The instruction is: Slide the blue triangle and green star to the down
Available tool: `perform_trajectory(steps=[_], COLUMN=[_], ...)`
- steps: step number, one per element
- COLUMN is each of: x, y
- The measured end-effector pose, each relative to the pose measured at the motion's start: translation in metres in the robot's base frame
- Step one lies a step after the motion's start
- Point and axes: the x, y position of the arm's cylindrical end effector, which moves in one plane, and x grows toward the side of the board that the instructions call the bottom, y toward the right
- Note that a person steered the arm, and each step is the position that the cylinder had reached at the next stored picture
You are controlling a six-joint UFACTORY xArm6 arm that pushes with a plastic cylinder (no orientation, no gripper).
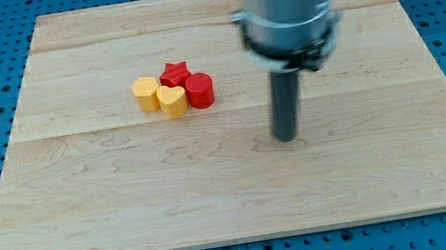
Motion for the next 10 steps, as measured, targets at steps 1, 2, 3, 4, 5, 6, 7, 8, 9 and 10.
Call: perform_trajectory(steps=[1, 2, 3, 4, 5, 6, 7, 8, 9, 10], x=[-0.034, -0.086, -0.127, -0.164, -0.202, -0.244, -0.263, -0.243, -0.205, -0.223], y=[0.051, 0.119, 0.123, 0.14, 0.131, 0.101, 0.069, 0.032, 0.031, 0.026])
